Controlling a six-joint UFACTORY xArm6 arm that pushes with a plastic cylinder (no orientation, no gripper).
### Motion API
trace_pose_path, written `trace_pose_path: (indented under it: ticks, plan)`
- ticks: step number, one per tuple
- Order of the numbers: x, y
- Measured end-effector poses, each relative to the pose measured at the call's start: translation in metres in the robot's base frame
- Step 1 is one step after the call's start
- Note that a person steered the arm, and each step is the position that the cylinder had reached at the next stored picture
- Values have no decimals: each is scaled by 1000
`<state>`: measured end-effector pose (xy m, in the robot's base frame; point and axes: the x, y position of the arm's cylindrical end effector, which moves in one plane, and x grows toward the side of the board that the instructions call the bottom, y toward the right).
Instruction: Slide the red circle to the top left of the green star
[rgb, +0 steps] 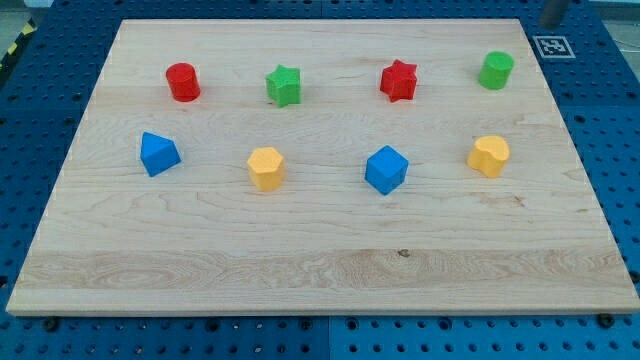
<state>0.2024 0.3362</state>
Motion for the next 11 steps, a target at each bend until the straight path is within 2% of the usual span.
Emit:
trace_pose_path:
  ticks: [1, 2, 3, 4, 8, 10, 11]
  plan:
    - [22, 9]
    - [91, 8]
    - [147, -8]
    - [181, -52]
    - [220, -347]
    - [214, -519]
    - [182, -582]
